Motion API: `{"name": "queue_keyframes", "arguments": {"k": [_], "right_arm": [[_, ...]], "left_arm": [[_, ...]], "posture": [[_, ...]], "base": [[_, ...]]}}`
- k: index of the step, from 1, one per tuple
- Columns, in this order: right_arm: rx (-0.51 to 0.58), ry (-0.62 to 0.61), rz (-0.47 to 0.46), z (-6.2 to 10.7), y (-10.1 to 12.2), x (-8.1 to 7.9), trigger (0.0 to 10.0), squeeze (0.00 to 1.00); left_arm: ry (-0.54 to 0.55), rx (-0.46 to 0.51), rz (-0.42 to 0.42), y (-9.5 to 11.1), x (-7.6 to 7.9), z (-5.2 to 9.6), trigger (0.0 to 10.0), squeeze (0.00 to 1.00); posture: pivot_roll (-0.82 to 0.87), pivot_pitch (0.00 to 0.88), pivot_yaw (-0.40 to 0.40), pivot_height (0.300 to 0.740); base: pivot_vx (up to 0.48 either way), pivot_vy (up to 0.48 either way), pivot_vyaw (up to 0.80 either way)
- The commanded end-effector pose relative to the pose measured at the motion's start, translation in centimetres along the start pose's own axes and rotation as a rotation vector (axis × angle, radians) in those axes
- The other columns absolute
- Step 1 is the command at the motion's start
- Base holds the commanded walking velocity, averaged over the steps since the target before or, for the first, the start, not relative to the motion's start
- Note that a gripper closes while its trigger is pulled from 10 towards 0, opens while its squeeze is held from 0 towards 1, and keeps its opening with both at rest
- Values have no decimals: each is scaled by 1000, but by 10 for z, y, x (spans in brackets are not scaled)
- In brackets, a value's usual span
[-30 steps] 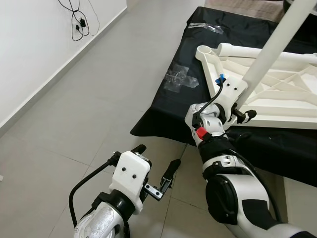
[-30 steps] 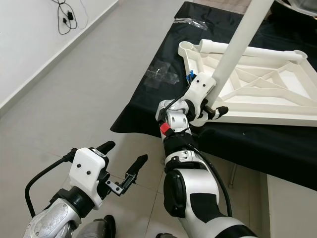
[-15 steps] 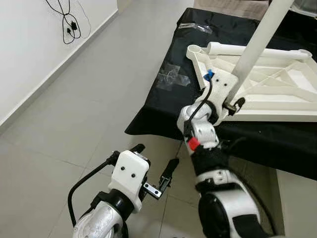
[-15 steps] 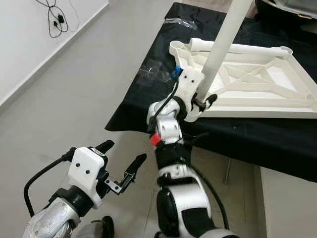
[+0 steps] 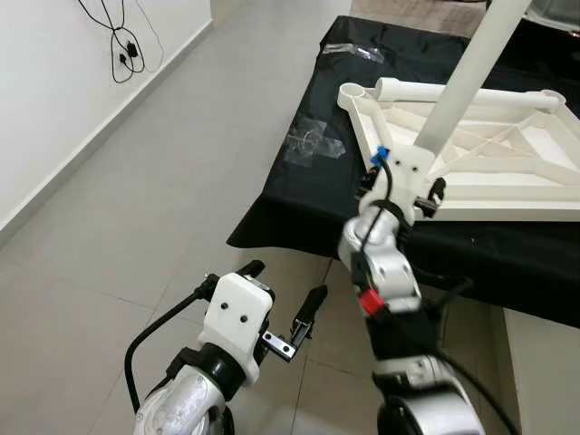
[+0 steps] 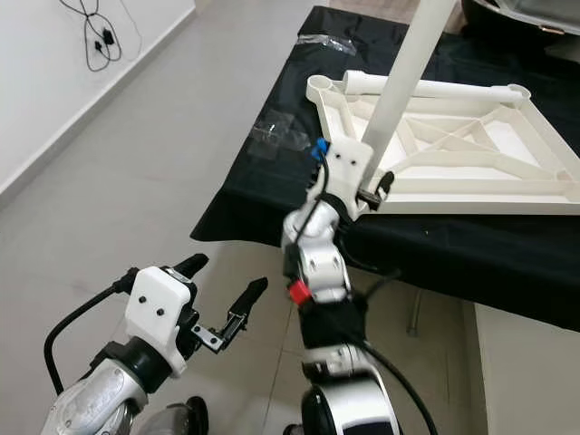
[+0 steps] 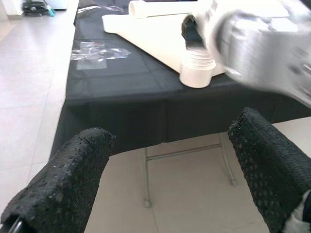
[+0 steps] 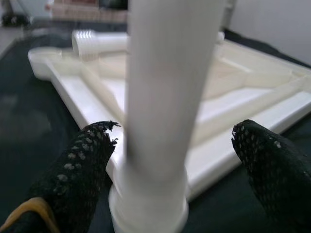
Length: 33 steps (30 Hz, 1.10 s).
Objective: Building children table
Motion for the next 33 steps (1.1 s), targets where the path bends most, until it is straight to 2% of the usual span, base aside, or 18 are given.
{"name": "queue_keyframes", "arguments": {"k": [1, 3, 4, 5, 9, 11, 12, 14, 16, 23, 30, 33], "right_arm": [[10, 63, -4, 6, -1, 0, 10000, 0], [39, 138, -3, 13, -5, 3, 10000, 0], [39, 138, -3, 13, -5, 3, 10000, 0], [59, 205, 20, 21, -11, 8, 10000, 0], [71, 255, 53, 28, -19, 16, 10000, 0], [108, 395, 126, 36, -30, 25, 10000, 0], [108, 395, 126, 36, -30, 25, 10000, 0], [131, 526, 146, 44, -38, 32, 10000, 0], [138, 588, 155, 48, -43, 38, 10000, 0], [68, 597, 181, 52, -61, 45, 10000, 0], [55, 633, 207, 58, -68, 43, 10000, 0], [49, 676, 207, 60, -71, 41, 10000, 0]], "left_arm": [[8, -21, 1, -6, -2, 1, 10000, 0], [20, -23, -11, -7, -5, 0, 10000, 0], [20, -23, -11, -7, -5, 0, 10000, 0], [46, -24, -16, -9, -10, 1, 10000, 0], [75, -30, -19, -11, -14, 2, 10000, 0], [139, -42, -14, -16, -22, 4, 10000, 0], [139, -42, -14, -16, -22, 4, 10000, 0], [185, -51, -21, -20, -29, 5, 10000, 0], [206, -53, -23, -22, -32, 5, 10000, 0], [247, -54, -42, -25, -36, 3, 10000, 0], [260, -65, -70, -28, -38, 3, 10000, 0], [288, -68, -70, -32, -43, 4, 10000, 0]], "posture": [[101, 146, -75, 740], [100, 136, -73, 740], [100, 136, -73, 740], [97, 128, -71, 740], [96, 121, -68, 740], [93, 114, -67, 740], [93, 114, -67, 740], [84, 104, -64, 740], [83, 99, -61, 740], [82, 98, -64, 740], [86, 99, -65, 740], [88, 101, -65, 740]], "base": [[0, 0, 0], [0, 0, 0], [0, 0, 0], [0, 0, 0], [0, 0, 0], [0, 0, 0], [0, 0, 0], [0, 0, 0], [0, 0, 0], [0, 0, -693], [0, 0, -788], [0, 0, 0]]}}
Point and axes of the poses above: a point about 5 cm out from each wrist's last joint towards the gripper, its own z axis pointing back from the gripper into the wrist, its own y axis along the axis of the wrist's last joint, x = y × z, the point moved 2 cm from there along -z, pointing out of the wrist towards the gripper, and after that the axes turned 8 degrees about z, right-handed, at the moved point
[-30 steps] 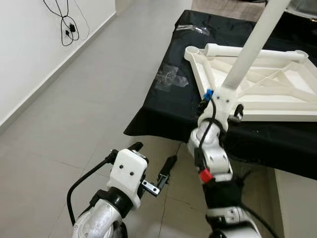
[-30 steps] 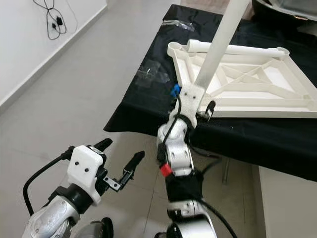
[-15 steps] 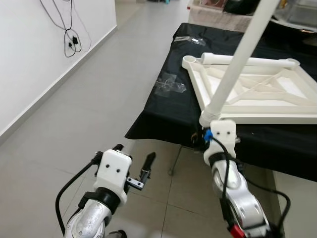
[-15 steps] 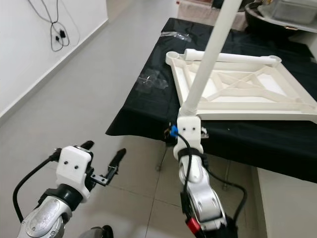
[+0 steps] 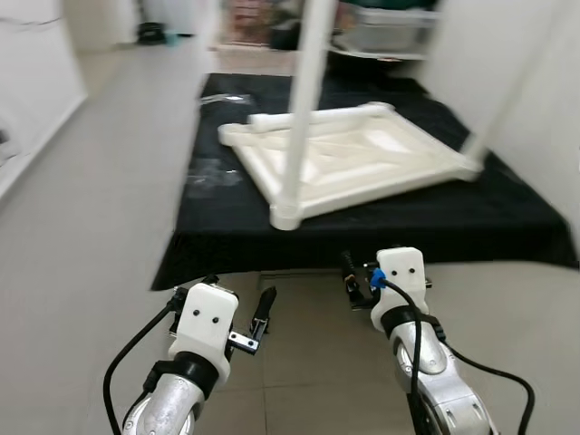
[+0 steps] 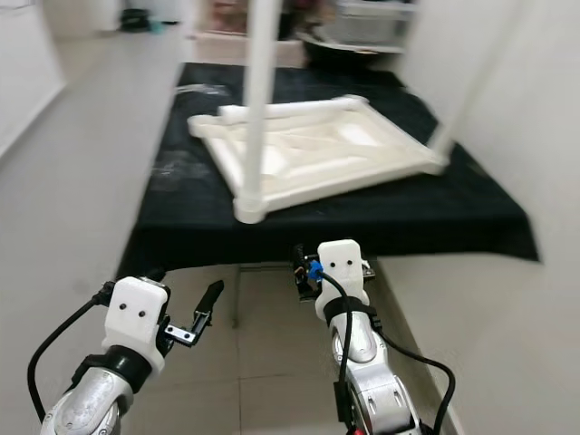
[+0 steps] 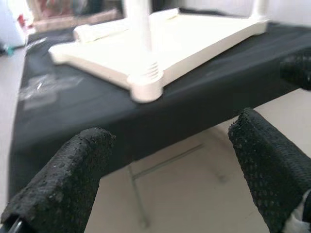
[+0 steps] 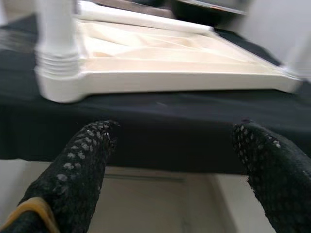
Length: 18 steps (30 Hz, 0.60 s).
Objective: Building children table
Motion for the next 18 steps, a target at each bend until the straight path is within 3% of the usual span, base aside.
{"name": "queue_keyframes", "arguments": {"k": [1, 13, 18], "right_arm": [[-7, 29, -1, 0, -3, -4, 10000, 0], [-20, 33, -11, -3, -5, -4, 10000, 0], [28, 66, -53, -10, 6, -6, 10000, 0]], "left_arm": [[26, -19, -5, -6, -4, 1, 10000, 0], [48, -21, -6, -7, -8, 0, 10000, 0], [87, 3, -12, -1, -13, -3, 10000, 0]], "posture": [[92, 103, -65, 740], [91, 106, -68, 740], [95, 106, -71, 740]], "base": [[281, -326, 0], [322, -335, 0], [0, 0, 0]]}}
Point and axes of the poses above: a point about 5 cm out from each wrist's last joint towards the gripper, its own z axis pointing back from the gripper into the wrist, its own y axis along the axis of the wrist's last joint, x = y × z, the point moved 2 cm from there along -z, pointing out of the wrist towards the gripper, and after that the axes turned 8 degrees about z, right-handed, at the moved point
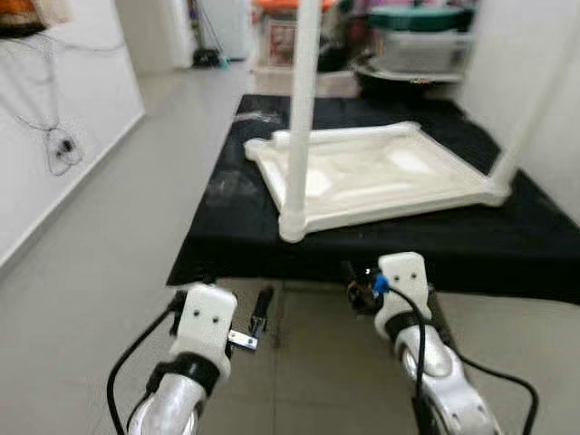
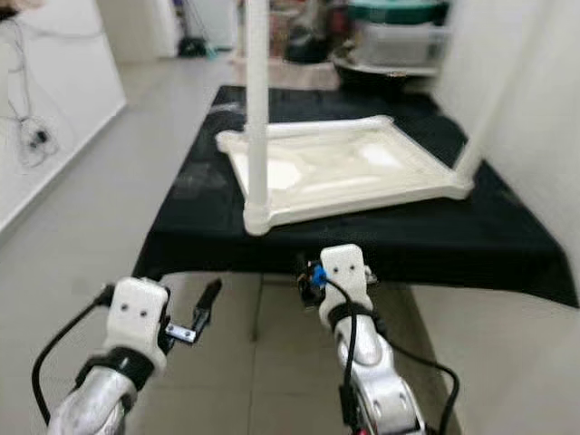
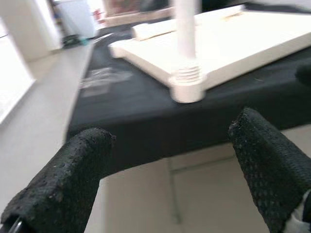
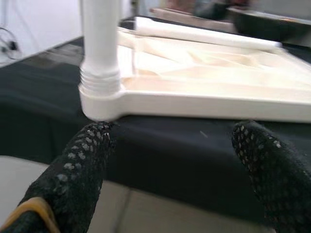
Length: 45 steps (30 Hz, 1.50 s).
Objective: Building children table
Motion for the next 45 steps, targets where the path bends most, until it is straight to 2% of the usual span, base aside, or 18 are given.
{"name": "queue_keyframes", "arguments": {"k": [1, 3, 9, 12, 13, 16, 18, 20, 30, 33, 34, 38, 45], "right_arm": [[1, 21, -21, 0, -2, -4, 10000, 0], [66, 27, -49, -9, 14, 0, 10000, 0], [91, 0, -72, -17, 24, 7, 10000, 0], [141, -55, -114, -37, 46, 22, 10000, 0], [141, -55, -114, -37, 46, 22, 10000, 0], [189, -64, -139, -52, 67, 32, 10000, 0], [199, -61, -128, -55, 70, 33, 10000, 0], [209, -74, -135, -59, 73, 35, 10000, 0], [181, -139, -125, -62, 70, 41, 10000, 0], [148, -214, -131, -66, 67, 53, 10000, 0], [148, -214, -131, -66, 67, 53, 10000, 0], [144, -263, -123, -70, 68, 62, 10000, 0], [167, -299, -116, -68, 71, 65, 10000, 0]], "left_arm": [[22, -12, -2, -2, -3, -1, 10000, 0], [39, 17, -7, 6, -6, -4, 10000, 0], [54, 49, -16, 16, -8, -8, 10000, 0], [89, 115, -28, 34, -13, -15, 10000, 0], [89, 115, -28, 34, -13, -15, 10000, 0], [144, 166, -44, 48, -23, -20, 10000, 0], [161, 176, -55, 52, -26, -20, 10000, 0], [196, 199, -72, 60, -32, -22, 10000, 0], [223, 225, -78, 69, -37, -20, 10000, 0], [308, 281, -128, 86, -54, -19, 10000, 0], [308, 281, -128, 86, -54, -19, 10000, 0], [381, 289, -183, 91, -78, -18, 10000, 0], [378, 281, -202, 90, -83, -18, 10000, 0]], "posture": [[95, 106, -71, 740], [97, 108, -74, 740], [100, 104, -76, 740], [101, 100, -80, 740], [101, 100, -80, 740], [103, 100, -79, 740], [102, 100, -82, 740], [106, 97, -83, 740], [109, 87, -80, 740], [111, 83, -82, 740], [111, 83, -82, 740], [113, 75, -80, 740], [107, 73, -80, 740]], "base": [[0, 0, 0], [0, 0, 0], [0, 0, 0], [0, 0, 0], [0, 0, 0], [0, 0, 0], [0, 0, 0], [0, 0, 594], [0, 0, 779], [0, 0, 654], [0, 0, 581], [68, 0, 0], [301, 0, 0]]}}
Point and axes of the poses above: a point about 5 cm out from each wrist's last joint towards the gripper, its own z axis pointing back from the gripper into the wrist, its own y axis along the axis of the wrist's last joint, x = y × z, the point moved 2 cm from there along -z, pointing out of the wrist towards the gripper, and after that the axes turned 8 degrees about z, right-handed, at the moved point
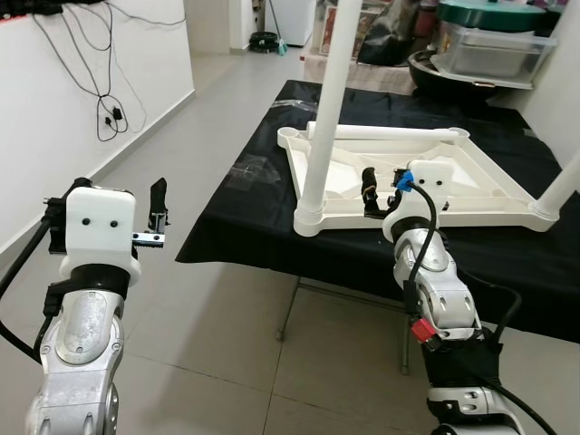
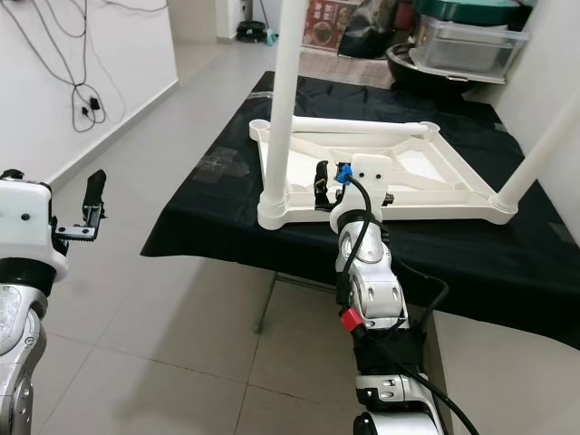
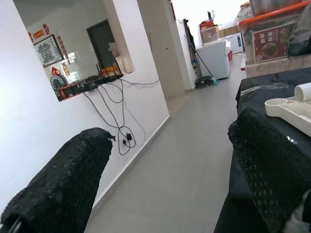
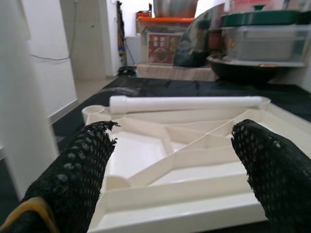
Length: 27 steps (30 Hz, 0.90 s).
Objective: Building children table
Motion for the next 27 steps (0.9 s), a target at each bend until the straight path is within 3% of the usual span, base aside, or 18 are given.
{"name": "queue_keyframes", "arguments": {"k": [1, 4, 10, 27], "right_arm": [[27, -35, 3, -2, 5, 5, 10000, 0], [13, -117, 46, -2, 3, 16, 10000, 0], [9, -171, 42, -3, 1, 25, 10000, 0], [2, -141, 43, -1, -1, 15, 10000, 0]], "left_arm": [[-12, -5, -6, -2, 1, -1, 10000, 0], [-28, -10, 2, -2, 4, -1, 10000, 0], [-8, -3, 28, 2, 3, -3, 10000, 0], [0, 36, 28, 10, 1, -9, 10000, 0]], "posture": [[107, 73, -80, 740], [110, 68, -81, 740], [109, 75, -78, 740], [112, 88, -83, 740]], "base": [[337, 0, 0], [320, 0, 0], [49, 0, -400], [0, 0, 0]]}}
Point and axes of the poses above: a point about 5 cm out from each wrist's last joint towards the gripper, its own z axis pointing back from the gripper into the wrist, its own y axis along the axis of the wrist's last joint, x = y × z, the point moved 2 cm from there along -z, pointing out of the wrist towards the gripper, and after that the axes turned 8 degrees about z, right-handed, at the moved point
